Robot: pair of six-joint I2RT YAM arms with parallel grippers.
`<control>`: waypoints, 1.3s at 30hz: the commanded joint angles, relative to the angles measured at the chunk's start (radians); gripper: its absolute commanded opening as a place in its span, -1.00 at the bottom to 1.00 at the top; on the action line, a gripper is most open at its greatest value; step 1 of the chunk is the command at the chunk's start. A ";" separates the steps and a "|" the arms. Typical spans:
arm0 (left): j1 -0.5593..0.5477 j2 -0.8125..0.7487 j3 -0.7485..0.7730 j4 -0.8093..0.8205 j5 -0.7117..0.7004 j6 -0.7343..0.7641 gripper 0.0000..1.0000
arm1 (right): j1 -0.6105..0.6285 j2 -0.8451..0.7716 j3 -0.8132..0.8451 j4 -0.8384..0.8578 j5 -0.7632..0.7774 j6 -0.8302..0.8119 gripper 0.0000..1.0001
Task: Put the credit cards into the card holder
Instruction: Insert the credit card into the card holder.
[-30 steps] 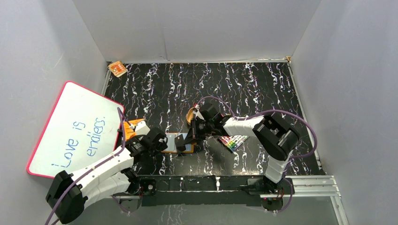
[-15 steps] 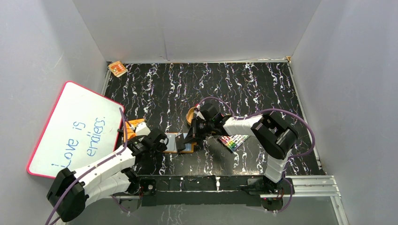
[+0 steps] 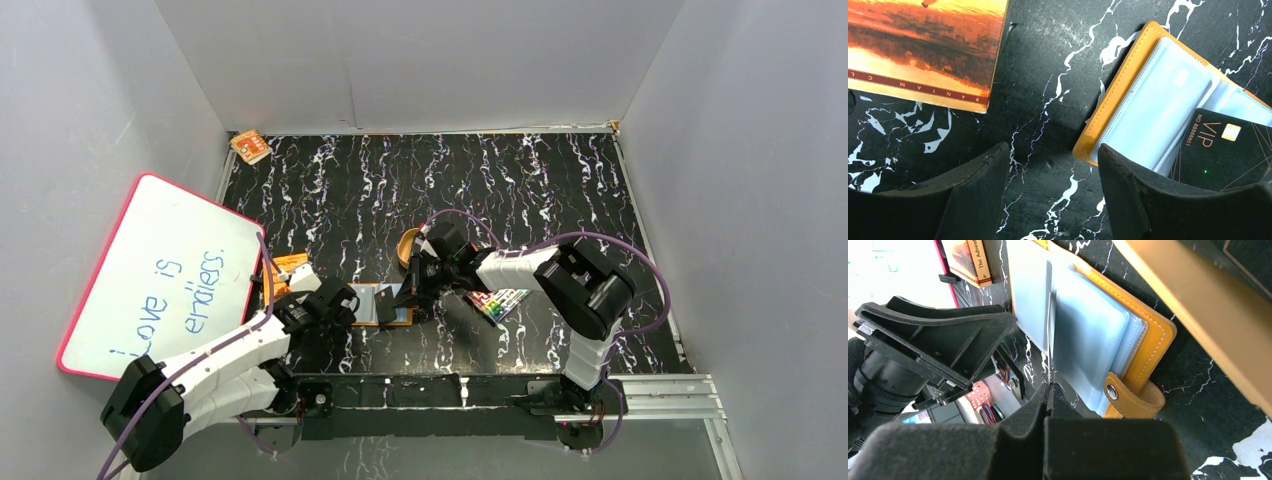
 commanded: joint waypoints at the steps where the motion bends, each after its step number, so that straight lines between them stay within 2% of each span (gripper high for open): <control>1: -0.001 0.001 -0.014 0.004 0.007 -0.015 0.24 | -0.002 0.017 0.022 0.052 -0.021 0.011 -1.00; 26: 0.000 -0.005 -0.018 0.009 0.019 -0.005 0.22 | -0.003 0.087 0.081 0.075 0.001 0.070 -1.00; 34: 0.000 -0.038 0.066 -0.079 -0.074 -0.001 0.25 | -0.001 0.088 0.077 0.038 0.012 0.056 -1.00; 39: 0.015 0.015 0.109 -0.095 -0.101 0.009 0.24 | -0.001 0.085 0.062 0.039 0.016 0.051 -1.00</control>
